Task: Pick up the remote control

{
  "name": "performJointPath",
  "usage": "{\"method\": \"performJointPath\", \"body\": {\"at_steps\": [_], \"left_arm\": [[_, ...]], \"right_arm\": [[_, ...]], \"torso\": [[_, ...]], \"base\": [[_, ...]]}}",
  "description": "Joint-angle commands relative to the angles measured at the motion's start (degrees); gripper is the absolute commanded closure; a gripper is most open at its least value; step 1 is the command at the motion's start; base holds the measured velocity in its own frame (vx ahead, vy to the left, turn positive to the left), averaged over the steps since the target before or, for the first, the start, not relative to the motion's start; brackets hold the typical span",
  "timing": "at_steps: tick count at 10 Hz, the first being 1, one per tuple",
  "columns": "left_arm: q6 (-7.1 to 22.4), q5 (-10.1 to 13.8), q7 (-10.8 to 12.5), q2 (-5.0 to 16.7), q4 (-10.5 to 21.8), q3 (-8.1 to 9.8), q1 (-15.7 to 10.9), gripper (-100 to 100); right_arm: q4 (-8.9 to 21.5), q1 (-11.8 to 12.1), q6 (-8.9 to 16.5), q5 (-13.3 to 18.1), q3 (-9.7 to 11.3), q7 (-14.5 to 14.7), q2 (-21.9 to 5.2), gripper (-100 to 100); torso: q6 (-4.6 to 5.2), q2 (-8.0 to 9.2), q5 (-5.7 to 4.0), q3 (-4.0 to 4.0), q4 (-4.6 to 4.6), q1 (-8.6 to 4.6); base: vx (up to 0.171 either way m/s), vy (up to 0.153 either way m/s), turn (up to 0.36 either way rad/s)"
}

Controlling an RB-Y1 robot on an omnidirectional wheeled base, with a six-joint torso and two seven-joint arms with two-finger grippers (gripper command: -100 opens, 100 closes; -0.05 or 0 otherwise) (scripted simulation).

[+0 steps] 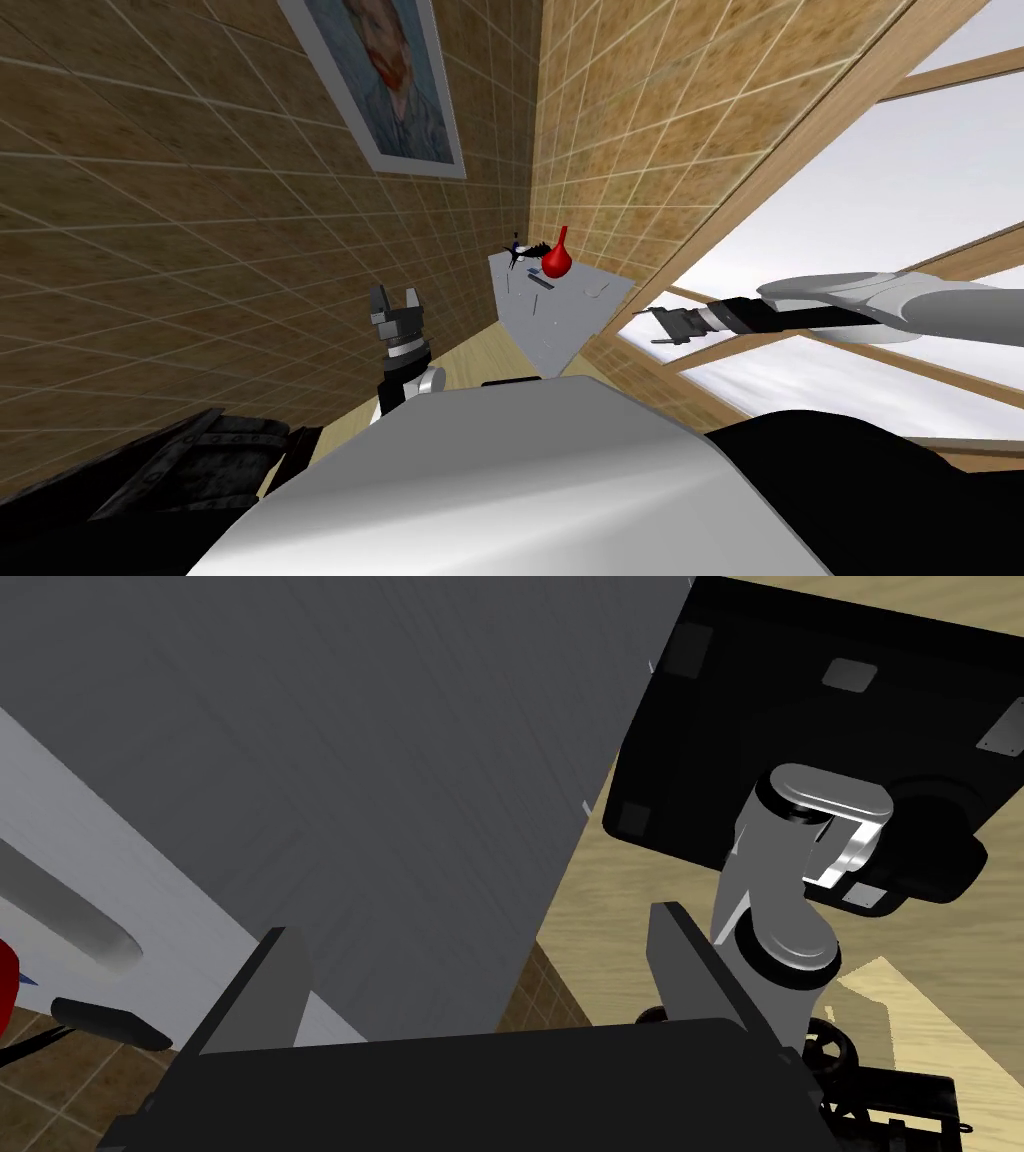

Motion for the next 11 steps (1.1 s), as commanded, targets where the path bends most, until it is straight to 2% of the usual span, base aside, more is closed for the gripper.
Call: {"method": "performJointPath", "body": {"at_steps": [1,2,3,5,6,7,9,10,11], "left_arm": [[0.0,0.0,0.0,0.0,0.0,0.0,0.0,0],[0.0,0.0,0.0,0.0,0.0,0.0,0.0,0],[0.0,0.0,0.0,0.0,0.0,0.0,0.0,0],[0.0,0.0,0.0,0.0,0.0,0.0,0.0,0],[0.0,0.0,0.0,0.0,0.0,0.0,0.0,0],[0.0,0.0,0.0,0.0,0.0,0.0,-0.01,0],[0.0,0.0,0.0,0.0,0.0,0.0,0.0,0],[0.0,0.0,0.0,0.0,0.0,0.0,0.0,0],[0.0,0.0,0.0,0.0,0.0,0.0,0.01,0]], "right_arm": [[2.11,1.97,-1.09,0.7,-0.3,1.4,-2.86,-100],[2.11,1.97,-1.09,0.7,-0.3,1.4,-3.92,-100],[3.39,3.9,-1.65,0.7,-0.37,2.74,-6.03,-100],[3.39,3.9,-1.65,0.7,-0.37,2.74,-7.11,-100],[4.48,5.85,-2.14,0.67,-0.47,3.94,-10.05,-100],[4.48,5.85,-2.14,0.67,-0.47,3.94,-10.05,-100],[6.15,9.65,-2.97,0.58,-0.7,5.92,-14.44,-100],[6.15,9.66,-2.97,0.58,-0.7,5.92,-15.12,-100],[6.72,11.43,-3.3,0.52,-0.82,6.7,-17.22,-100]], "torso": [[0.0,0.0,0.0,0.0,0.0,0.0],[-0.05,-0.12,0.0,-0.07,-0.03,0.01],[0.0,-0.1,0.0,-0.06,-0.03,-0.02],[0.0,-0.09,-0.01,-0.06,-0.03,-0.02],[0.03,0.07,-0.03,0.03,0.01,-0.05],[-0.04,0.0,-0.01,0.0,0.0,-0.03],[-0.04,-0.06,0.0,-0.04,-0.02,0.02],[-0.03,-0.22,0.01,-0.13,-0.06,0.05],[0.02,-0.22,-0.01,-0.13,-0.06,0.0]], "base": [[0.101,0.026,0.202],[0.09,0.015,0.092],[0.095,0.015,0.16],[0.059,0.009,0.051],[0.064,0.012,0.191],[0.069,0.008,0.099],[0.104,0.023,0.193],[0.125,0.009,0.077],[0.115,-0.008,0.128]]}}
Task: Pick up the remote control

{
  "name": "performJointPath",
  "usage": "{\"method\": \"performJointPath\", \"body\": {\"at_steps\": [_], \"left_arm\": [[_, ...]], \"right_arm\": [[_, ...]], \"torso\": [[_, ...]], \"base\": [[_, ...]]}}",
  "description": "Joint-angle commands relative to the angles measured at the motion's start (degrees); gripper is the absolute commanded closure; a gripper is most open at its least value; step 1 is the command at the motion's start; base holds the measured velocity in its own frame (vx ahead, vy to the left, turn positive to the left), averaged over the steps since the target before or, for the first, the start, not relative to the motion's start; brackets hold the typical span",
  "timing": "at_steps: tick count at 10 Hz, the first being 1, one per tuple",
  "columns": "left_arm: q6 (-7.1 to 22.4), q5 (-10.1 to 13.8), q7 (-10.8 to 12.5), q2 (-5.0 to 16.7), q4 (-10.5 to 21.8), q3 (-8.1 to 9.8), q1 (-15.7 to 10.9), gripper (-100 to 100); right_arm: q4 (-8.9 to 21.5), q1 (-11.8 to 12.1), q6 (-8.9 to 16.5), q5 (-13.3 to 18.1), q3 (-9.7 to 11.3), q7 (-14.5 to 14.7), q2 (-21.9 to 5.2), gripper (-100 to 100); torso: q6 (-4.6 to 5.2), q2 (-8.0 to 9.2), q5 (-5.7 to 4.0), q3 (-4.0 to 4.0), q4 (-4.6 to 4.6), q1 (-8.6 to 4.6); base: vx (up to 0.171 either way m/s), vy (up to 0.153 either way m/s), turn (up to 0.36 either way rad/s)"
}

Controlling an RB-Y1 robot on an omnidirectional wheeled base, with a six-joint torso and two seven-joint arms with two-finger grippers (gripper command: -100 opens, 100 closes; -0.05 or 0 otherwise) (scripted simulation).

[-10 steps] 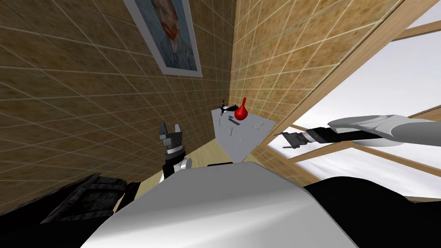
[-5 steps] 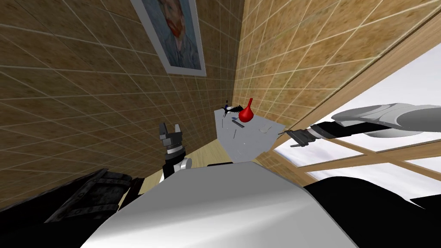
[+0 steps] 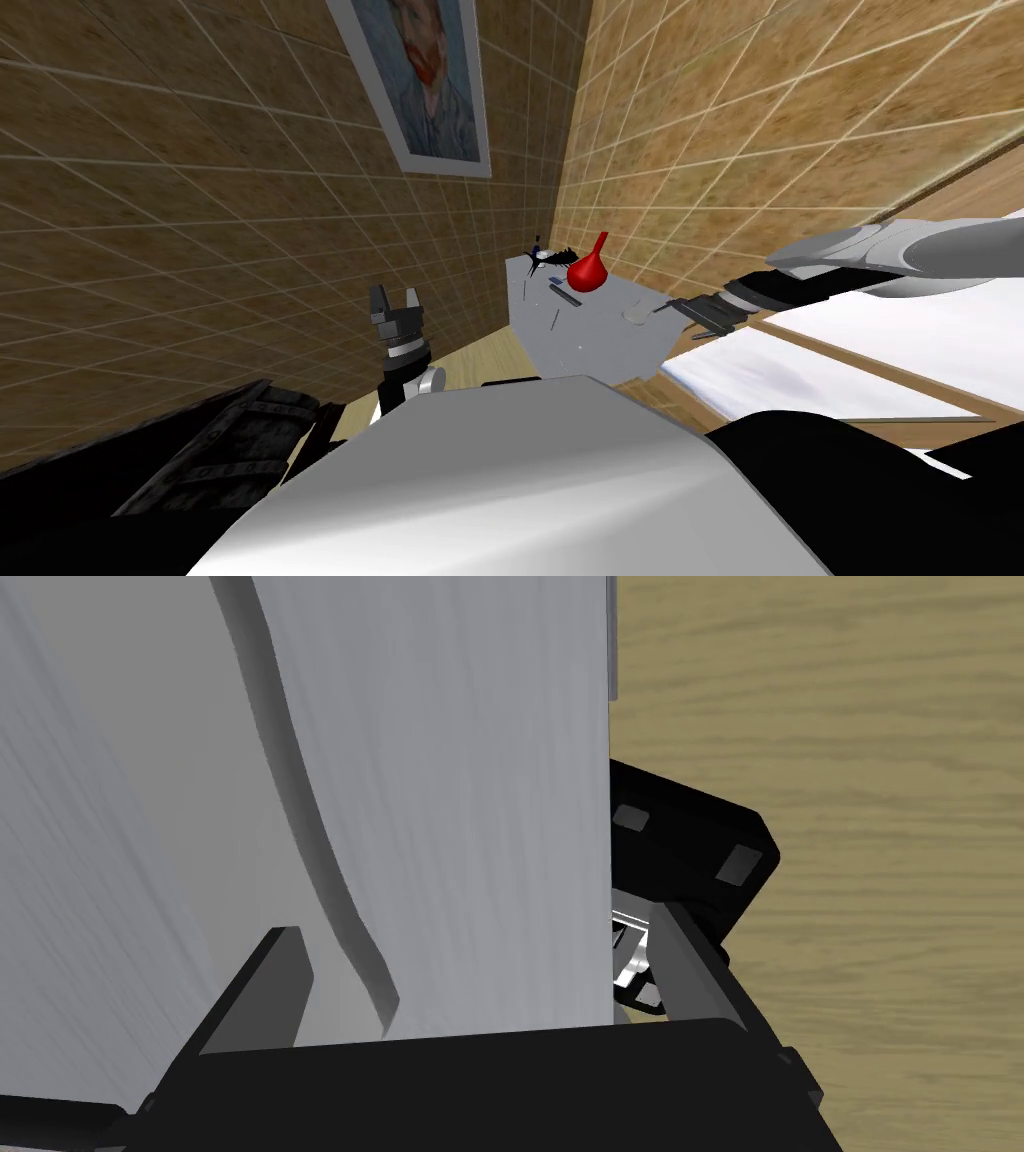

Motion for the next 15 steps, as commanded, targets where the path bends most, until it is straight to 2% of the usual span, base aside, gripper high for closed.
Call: {"method": "performJointPath", "body": {"at_steps": [1,3,5,6,7,8,10,11,12,15], "left_arm": [[0.0,0.0,0.0,0.0,0.0,0.0,0.0,0],[0.0,0.0,0.0,0.0,0.0,0.0,0.0,0],[0.0,0.0,0.0,0.0,0.0,0.0,0.0,0],[0.0,0.0,0.0,0.0,0.0,0.0,0.0,0],[0.0,0.0,0.0,0.0,0.0,0.0,0.0,0],[0.0,0.0,0.0,0.0,0.0,0.0,-0.01,0],[0.0,0.0,0.0,0.0,0.0,0.0,-0.01,0],[0.0,0.0,0.0,0.0,0.0,0.0,-0.01,0],[0.0,0.0,0.0,0.0,0.0,0.0,-0.01,0],[0.0,0.0,0.0,0.0,0.0,0.0,-0.01,0]], "right_arm": [[0.9,2.86,-0.52,-0.02,-0.74,1.02,-2.86,-100],[1.28,5.9,-0.92,-0.1,-0.87,1.95,-5.49,-100],[1.16,8.29,-1.2,-0.08,-0.79,2.5,-6.95,-100],[1.01,7.43,-0.92,-0.07,-0.74,2.31,-6.45,-100],[0.97,7.53,-0.91,-0.07,-0.72,2.38,-6.53,0],[0.33,8.46,0.86,0.52,-0.92,2.69,-4.68,-100],[-0.31,9.4,2.64,1.1,-1.12,3.01,-2.84,-100],[-0.26,9.07,2.01,0.89,-1.06,2.79,-3.57,-100],[-0.27,9.22,2.24,0.92,-1.18,2.82,-3.46,100],[-0.26,9.23,2.21,0.91,-1.12,2.77,-3.45,100]], "torso": [[0.0,0.0,0.0,0.0,0.0,0.0],[0.0,-0.07,0.0,-0.04,-0.02,0.03],[0.05,0.09,-0.01,0.05,0.02,0.02],[0.05,0.2,-0.01,0.11,0.05,0.01],[0.08,0.35,-0.01,0.21,0.09,0.01],[0.09,0.46,-0.01,0.28,0.12,0.02],[0.09,0.5,-0.02,0.3,0.14,0.03],[0.08,0.51,-0.02,0.3,0.13,0.02],[0.1,0.53,0.0,0.32,0.14,0.03],[0.04,0.54,-0.01,0.33,0.15,0.03]], "base": [[0.128,-0.008,0.21],[0.123,-0.002,0.166],[0.074,-0.005,0.072],[0.027,-0.003,0.016],[0.007,0.0,-0.001],[0.01,0.005,0.118],[0.012,0.007,0.089],[0.005,0.003,0.014],[0.0,-0.001,-0.02],[0.0,0.0,0.0]]}}
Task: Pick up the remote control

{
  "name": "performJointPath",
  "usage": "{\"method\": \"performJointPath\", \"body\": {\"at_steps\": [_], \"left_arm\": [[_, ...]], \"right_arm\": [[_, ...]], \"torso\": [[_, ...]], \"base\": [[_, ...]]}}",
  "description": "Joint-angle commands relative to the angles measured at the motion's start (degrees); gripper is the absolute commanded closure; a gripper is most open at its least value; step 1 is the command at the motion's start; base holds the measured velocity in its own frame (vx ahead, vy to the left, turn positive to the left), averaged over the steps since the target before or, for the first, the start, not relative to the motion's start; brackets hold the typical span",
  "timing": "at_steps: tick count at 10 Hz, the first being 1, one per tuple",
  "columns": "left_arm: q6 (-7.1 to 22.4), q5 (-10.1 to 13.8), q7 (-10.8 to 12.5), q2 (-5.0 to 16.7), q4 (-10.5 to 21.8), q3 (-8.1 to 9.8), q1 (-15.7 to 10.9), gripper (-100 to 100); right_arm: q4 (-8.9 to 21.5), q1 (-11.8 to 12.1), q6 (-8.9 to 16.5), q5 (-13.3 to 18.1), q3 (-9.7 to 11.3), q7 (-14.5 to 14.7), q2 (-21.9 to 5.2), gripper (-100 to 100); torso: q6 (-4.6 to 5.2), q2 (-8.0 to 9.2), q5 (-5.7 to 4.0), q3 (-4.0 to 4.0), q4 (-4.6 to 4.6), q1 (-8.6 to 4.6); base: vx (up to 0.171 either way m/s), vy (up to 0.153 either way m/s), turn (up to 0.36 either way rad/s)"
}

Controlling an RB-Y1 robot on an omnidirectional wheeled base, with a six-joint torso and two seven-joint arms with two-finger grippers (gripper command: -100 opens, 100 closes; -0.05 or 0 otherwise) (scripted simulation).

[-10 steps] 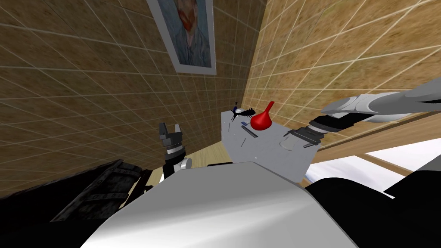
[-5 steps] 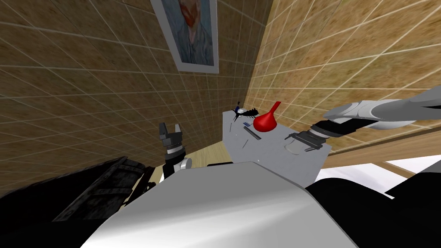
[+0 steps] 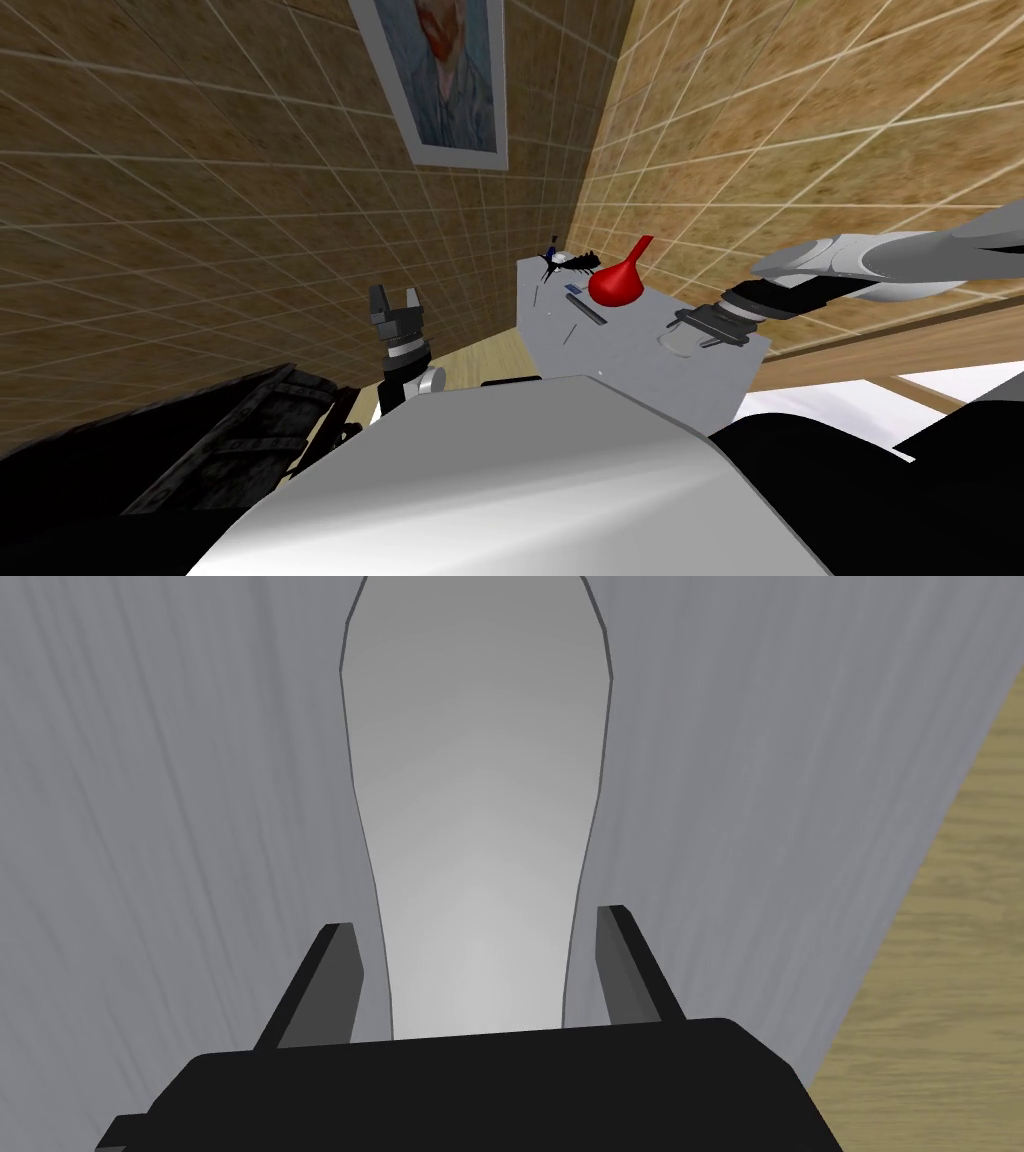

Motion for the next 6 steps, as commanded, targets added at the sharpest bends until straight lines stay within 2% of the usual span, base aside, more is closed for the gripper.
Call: {"method": "performJointPath", "body": {"at_steps": [1,2,3,4,5,6], "left_arm": [[0.0,0.0,0.0,0.0,0.0,0.0,0.0,0],[0.0,0.0,0.0,0.0,0.0,0.0,0.0,0],[0.0,0.0,0.0,0.0,0.0,0.0,0.0,0],[0.0,0.0,0.0,0.0,0.0,0.0,0.0,0],[0.0,0.0,0.0,0.0,0.0,0.0,0.0,0],[0.0,0.0,0.0,0.0,0.0,0.0,0.0,0]], "right_arm": [[0.0,0.0,0.0,0.0,0.0,0.0,0.0,100],[0.0,0.0,0.0,0.0,0.0,0.01,0.0,0],[0.73,-0.96,-1.71,-0.52,0.25,-0.17,-1.59,100],[0.98,-1.34,-2.42,-0.75,0.32,-0.3,-2.33,100],[0.74,-1.31,-1.78,-0.55,0.46,-0.17,-1.8,100],[0.8,-1.46,-2.04,-0.57,0.58,-0.19,-1.89,0]], "torso": [[0.0,0.0,0.0,0.0,0.0,0.0],[0.0,0.0,0.0,0.0,0.0,0.0],[0.01,0.0,0.0,0.0,0.0,0.0],[0.06,0.04,0.04,0.03,0.02,0.0],[0.06,0.08,0.06,0.06,0.04,0.03],[0.03,0.06,0.02,0.04,0.02,0.03]], "base": [[0.0,0.0,0.0],[0.0,0.0,0.0],[-0.01,-0.006,-0.133],[-0.012,-0.005,-0.108],[-0.004,-0.003,-0.015],[0.0,0.0,0.0]]}}
